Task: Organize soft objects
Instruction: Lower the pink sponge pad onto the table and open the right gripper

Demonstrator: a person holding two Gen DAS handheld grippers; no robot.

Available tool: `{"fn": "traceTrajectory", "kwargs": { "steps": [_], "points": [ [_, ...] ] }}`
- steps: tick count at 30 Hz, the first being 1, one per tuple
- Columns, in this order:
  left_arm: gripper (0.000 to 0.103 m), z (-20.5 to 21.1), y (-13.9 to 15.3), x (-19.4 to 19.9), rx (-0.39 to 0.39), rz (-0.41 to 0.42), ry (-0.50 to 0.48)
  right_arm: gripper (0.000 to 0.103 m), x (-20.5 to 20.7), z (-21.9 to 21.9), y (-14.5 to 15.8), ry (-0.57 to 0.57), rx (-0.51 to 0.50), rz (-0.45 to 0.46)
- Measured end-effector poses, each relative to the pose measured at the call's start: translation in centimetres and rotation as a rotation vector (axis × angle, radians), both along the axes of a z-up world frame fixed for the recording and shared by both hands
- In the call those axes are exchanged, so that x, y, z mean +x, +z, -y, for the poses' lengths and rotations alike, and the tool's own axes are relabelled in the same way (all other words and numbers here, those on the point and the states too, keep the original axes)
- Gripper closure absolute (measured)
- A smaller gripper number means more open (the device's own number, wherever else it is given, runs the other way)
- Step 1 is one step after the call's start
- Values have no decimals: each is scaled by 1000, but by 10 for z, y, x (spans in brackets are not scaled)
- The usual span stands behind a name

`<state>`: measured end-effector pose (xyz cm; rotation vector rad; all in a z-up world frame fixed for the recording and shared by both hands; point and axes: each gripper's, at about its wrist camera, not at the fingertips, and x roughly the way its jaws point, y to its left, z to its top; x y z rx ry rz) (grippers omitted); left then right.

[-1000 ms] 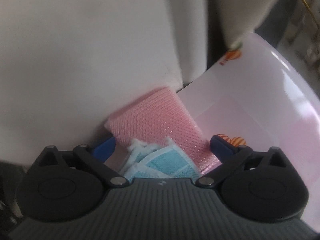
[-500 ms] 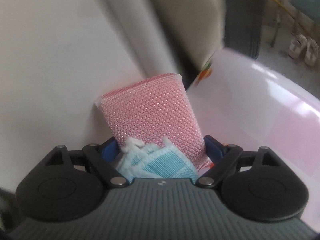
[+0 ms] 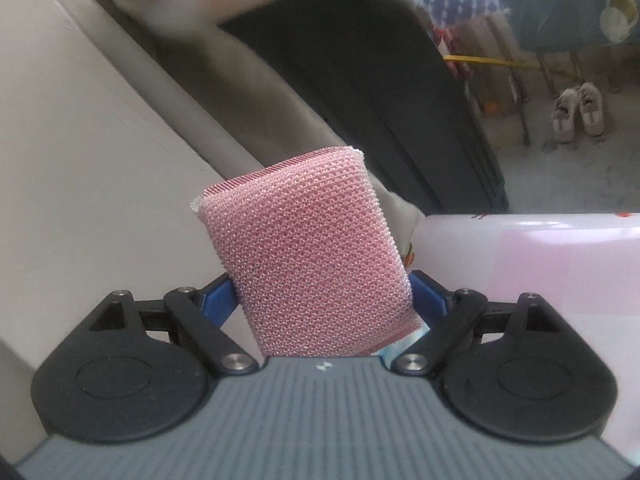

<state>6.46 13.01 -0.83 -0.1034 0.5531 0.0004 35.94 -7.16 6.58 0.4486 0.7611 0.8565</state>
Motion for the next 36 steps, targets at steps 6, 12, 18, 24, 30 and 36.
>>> {"fn": "traceTrajectory", "kwargs": {
  "steps": [6,12,18,24,30,36],
  "points": [
    [10,1,26,-49,-79,47,-104,14,-61,42,19,-45,-60,28],
    [0,-8,42,-100,-125,87,-145,14,-105,70,3,-66,-66,-7],
    [0,-25,44,-125,-293,106,-167,14,-145,80,-24,-69,-118,-53],
    [0,-31,47,-121,-358,110,-176,14,-170,74,-50,-67,-142,-78],
    [0,-38,36,-115,-379,52,-125,14,-189,73,-61,-86,-120,-104],
    [1,-58,11,-107,-320,-12,83,14,-208,76,-59,-84,-115,-157]
  ]
}}
